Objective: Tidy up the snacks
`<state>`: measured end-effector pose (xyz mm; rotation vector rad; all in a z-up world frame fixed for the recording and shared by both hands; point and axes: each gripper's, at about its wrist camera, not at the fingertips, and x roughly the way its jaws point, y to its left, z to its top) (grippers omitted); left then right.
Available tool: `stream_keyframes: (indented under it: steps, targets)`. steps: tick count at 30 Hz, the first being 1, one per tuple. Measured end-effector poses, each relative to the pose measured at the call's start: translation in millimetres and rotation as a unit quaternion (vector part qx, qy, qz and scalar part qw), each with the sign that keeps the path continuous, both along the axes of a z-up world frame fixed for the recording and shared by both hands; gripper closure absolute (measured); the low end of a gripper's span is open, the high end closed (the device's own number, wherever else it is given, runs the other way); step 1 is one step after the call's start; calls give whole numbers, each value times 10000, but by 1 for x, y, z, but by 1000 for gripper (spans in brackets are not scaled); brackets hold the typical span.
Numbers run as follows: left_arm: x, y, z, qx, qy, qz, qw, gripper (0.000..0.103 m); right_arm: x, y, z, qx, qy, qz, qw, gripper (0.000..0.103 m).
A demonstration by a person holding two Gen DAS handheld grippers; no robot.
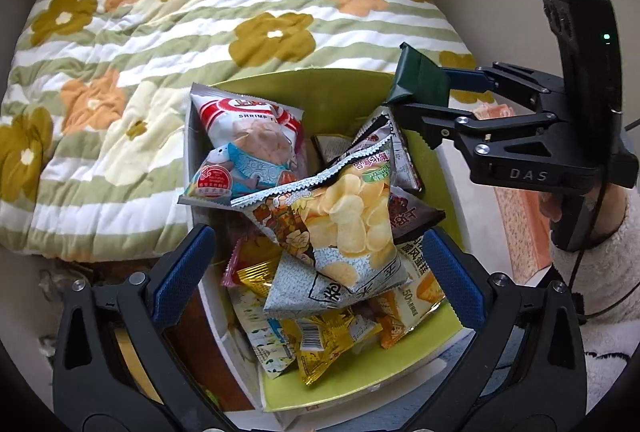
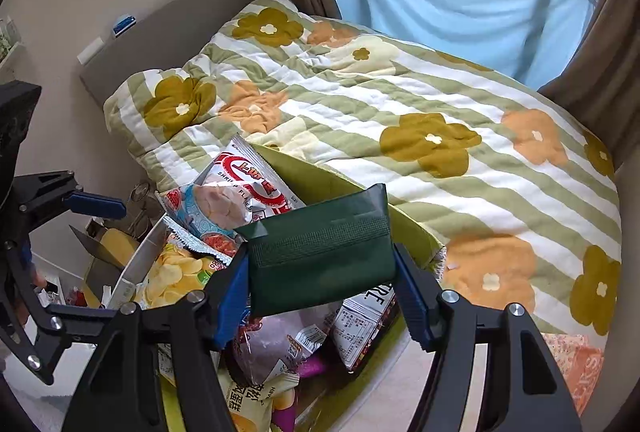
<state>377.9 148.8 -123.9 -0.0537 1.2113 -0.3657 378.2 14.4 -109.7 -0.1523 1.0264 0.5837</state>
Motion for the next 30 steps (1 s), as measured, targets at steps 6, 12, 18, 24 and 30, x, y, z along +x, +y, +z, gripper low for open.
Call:
stream_keyframes:
  steps: [6, 12, 18, 24, 30]
  targets:
    - [-5, 8, 7, 41, -167, -14, 9999, 1, 12, 11, -7, 56, 180, -108, 9998, 38]
    - [-9, 15, 5, 171, -311, 13, 9994, 1, 11, 6, -8, 277, 154, -493, 9983, 20]
    - [-23, 17, 8, 234, -531, 123, 9982, 0, -12, -7, 1, 372, -19, -852, 9957, 20]
    - [-51, 1, 32, 268, -853, 224, 9957, 1, -45, -19, 28, 473, -305, -860, 9947, 20]
    - [-107, -34, 80, 312, -1564, 407, 9864, 0, -107, -57, 77, 739, -766, -1043, 9888, 20]
